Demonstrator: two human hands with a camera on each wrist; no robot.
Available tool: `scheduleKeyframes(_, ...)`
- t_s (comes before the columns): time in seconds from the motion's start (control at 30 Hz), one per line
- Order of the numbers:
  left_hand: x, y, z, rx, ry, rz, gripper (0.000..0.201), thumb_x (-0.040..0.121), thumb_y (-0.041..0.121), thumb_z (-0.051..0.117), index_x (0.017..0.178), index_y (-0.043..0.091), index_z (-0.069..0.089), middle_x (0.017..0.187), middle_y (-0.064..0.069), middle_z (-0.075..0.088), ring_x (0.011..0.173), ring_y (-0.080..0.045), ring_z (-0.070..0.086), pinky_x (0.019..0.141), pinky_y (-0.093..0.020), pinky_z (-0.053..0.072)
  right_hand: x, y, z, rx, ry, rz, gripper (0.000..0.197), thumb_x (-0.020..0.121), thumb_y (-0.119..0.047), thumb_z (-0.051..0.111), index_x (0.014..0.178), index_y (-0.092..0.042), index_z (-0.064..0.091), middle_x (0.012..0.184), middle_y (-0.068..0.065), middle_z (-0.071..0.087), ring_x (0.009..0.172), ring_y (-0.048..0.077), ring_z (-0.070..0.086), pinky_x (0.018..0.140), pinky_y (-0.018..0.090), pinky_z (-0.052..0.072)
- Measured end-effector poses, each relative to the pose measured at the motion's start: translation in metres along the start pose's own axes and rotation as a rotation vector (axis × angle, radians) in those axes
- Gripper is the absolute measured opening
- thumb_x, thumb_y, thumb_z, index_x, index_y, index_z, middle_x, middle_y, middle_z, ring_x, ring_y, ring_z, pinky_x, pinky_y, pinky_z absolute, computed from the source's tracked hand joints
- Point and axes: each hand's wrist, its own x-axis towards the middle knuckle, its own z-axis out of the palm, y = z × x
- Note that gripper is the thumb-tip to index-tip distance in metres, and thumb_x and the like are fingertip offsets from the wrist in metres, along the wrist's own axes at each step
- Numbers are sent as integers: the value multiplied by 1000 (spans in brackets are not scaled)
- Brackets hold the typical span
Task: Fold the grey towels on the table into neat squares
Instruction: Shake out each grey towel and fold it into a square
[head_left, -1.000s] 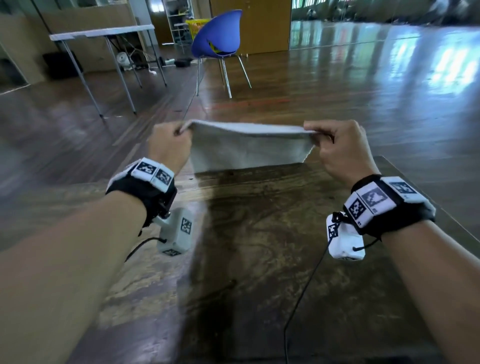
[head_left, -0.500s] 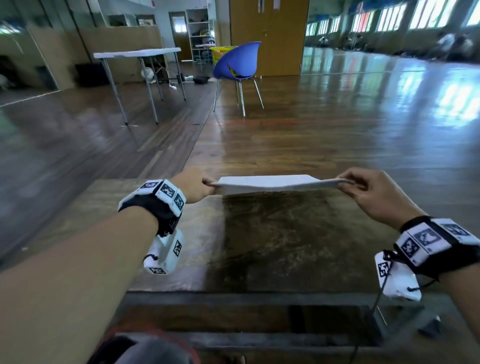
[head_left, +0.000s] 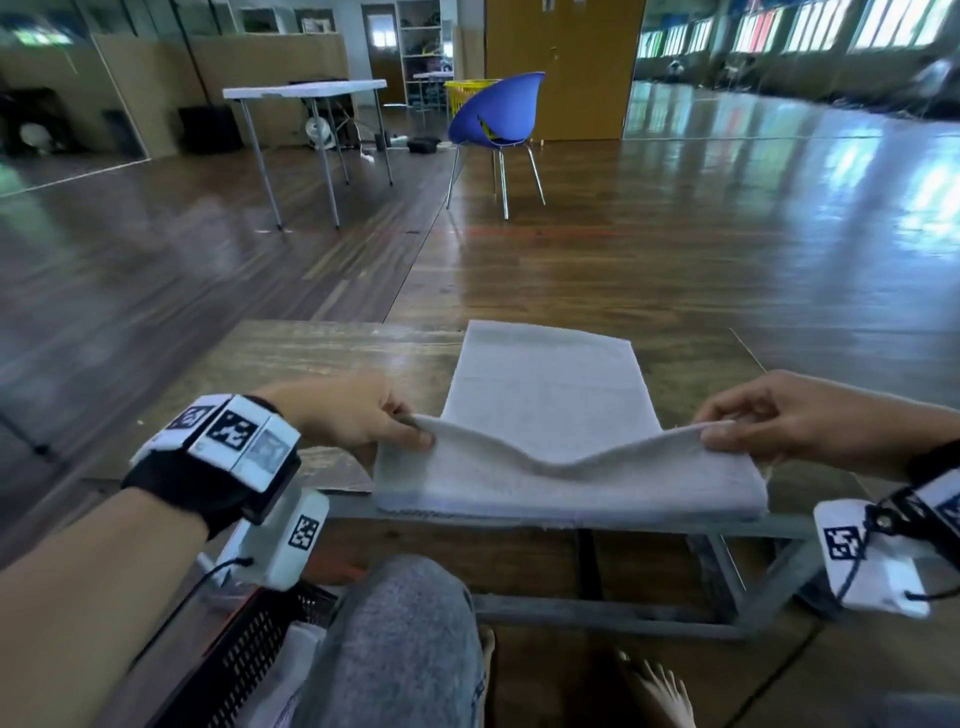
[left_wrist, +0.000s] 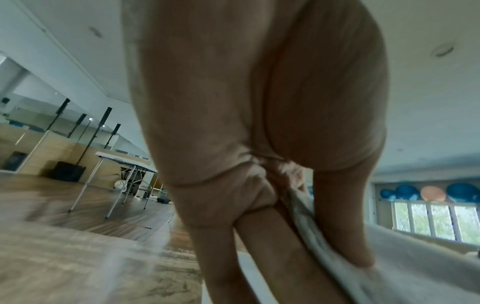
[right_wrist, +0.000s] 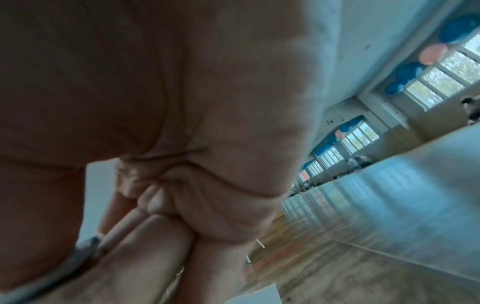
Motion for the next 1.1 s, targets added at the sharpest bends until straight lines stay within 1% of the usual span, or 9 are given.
scheduleKeyframes(0.13,7,-9,0,-60,43,35,26,91,26,67,93,1,73,76,-3,74,67,-12,71,59,-19,54,14,14,1,50,74,34,20,88,-32,68,95,-16,77,90,13,77,73,20,72,63,20,55)
scheduleKeyframes(0.33,83,-24,-7,-31,319,-9,17,89,23,71,93,7,72,74,-3,73,67,-15,68,59,-23,55,83,60,4,-54,456,128,17,95,-26,67,87,-13,73,70,3,70,60,14,61,55,29,51)
scheduleKeyframes(0.43,134,-24,-22,53,538,-7,13,87,25,74,91,14,70,72,5,66,63,-7,59,51,-20,44,128,73,-12,-182,671,123,16,91,-29,72,77,-22,71,74,-3,69,70,16,62,66,28,44)
scheduleKeyframes(0.53,187,-24,-36,83,627,-49,15,86,26,76,91,17,65,69,3,58,64,-14,50,59,-25,36,177,83,-30,-228,762,144,18,89,-28,74,72,-26,69,76,0,71,71,14,63,66,23,39)
scheduleKeyframes(0.63,235,-28,-41,180,686,-98,15,87,27,74,85,16,64,76,-3,61,68,-16,52,57,-24,36,220,100,-42,-266,741,223,14,88,-26,75,75,-19,72,77,10,72,71,18,65,63,19,40)
scheduleKeyframes(0.7,261,-31,-41,218,711,-100,14,88,25,73,85,13,66,82,-8,65,70,-18,55,56,-25,37,241,116,-44,-295,715,281,13,87,-23,75,78,-15,73,85,16,72,88,26,65,73,22,42)
scheduleKeyframes(0.8,289,-38,-38,338,613,-107,22,88,25,74,95,4,71,90,-11,66,86,-28,62,72,-30,45,260,135,-42,-358,679,307,10,86,-19,75,78,-13,73,93,17,70,103,31,59,80,28,42)
scheduleKeyframes(0.97,297,-47,-39,410,554,-27,20,83,24,79,89,5,76,81,-7,66,78,-21,59,67,-28,40,262,136,-50,-402,511,224,15,86,-26,78,73,-20,73,78,-3,71,80,15,65,70,27,44)
scheduleKeyframes(1.1,286,-43,-42,400,531,18,13,77,19,83,84,10,77,75,-2,68,65,-10,56,56,-22,38,255,126,-57,-317,494,166,11,84,-16,80,77,-14,71,75,2,72,68,14,65,71,30,52)
